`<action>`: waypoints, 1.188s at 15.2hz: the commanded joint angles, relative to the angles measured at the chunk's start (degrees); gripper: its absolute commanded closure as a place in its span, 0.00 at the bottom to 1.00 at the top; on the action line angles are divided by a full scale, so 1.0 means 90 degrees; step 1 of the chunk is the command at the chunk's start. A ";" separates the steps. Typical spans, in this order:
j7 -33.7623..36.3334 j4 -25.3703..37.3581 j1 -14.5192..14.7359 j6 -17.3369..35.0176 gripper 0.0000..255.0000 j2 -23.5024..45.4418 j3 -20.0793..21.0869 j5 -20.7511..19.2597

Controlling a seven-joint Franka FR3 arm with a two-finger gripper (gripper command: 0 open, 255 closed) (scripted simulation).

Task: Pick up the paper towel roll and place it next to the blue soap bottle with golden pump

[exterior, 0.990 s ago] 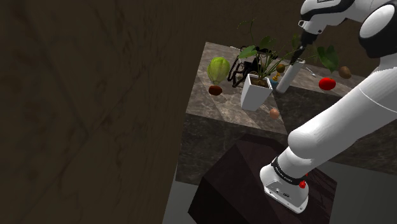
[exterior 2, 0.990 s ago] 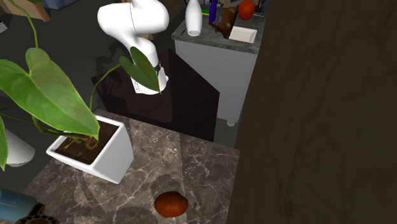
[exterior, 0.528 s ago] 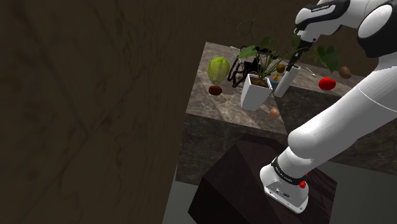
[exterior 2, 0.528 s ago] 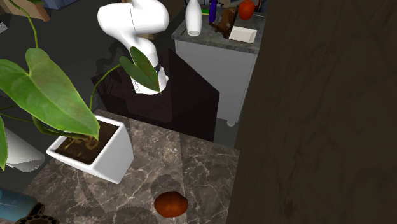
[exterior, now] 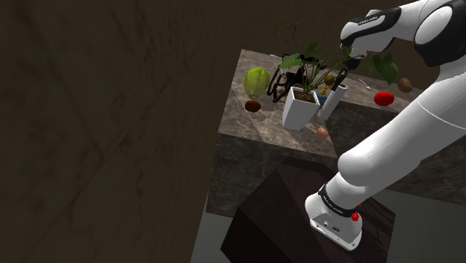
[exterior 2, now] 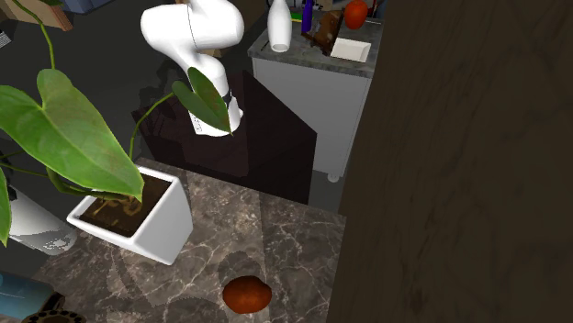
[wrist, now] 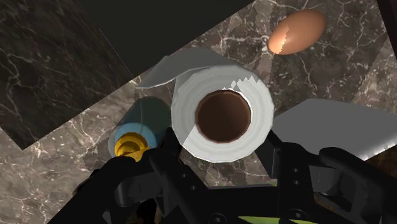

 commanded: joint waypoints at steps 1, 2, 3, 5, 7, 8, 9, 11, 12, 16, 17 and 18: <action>-0.0010 -0.0126 -0.0001 0.0169 1.00 0.0046 -0.0005 0.0024; -0.0022 -0.0181 -0.0003 0.0253 1.00 0.0079 -0.0010 0.0042; -0.0036 -0.0235 -0.0005 0.0337 1.00 0.0114 -0.0014 0.0061; -0.0047 -0.0281 -0.0008 0.0409 1.00 0.0144 -0.0017 0.0078; -0.0048 -0.0281 -0.0008 0.0409 1.00 0.0145 -0.0017 0.0079; -0.0048 -0.0281 -0.0008 0.0409 1.00 0.0145 -0.0017 0.0079; -0.0048 -0.0281 -0.0008 0.0409 1.00 0.0145 -0.0017 0.0079; -0.0048 -0.0281 -0.0008 0.0409 1.00 0.0145 -0.0017 0.0079; -0.0048 -0.0281 -0.0008 0.0409 1.00 0.0145 -0.0017 0.0079; -0.0048 -0.0281 -0.0008 0.0409 0.00 0.0145 -0.0017 0.0079; -0.0048 -0.0281 -0.0008 0.0409 0.00 0.0145 -0.0017 0.0079; -0.0048 -0.0281 -0.0008 0.0409 0.00 0.0145 -0.0017 0.0079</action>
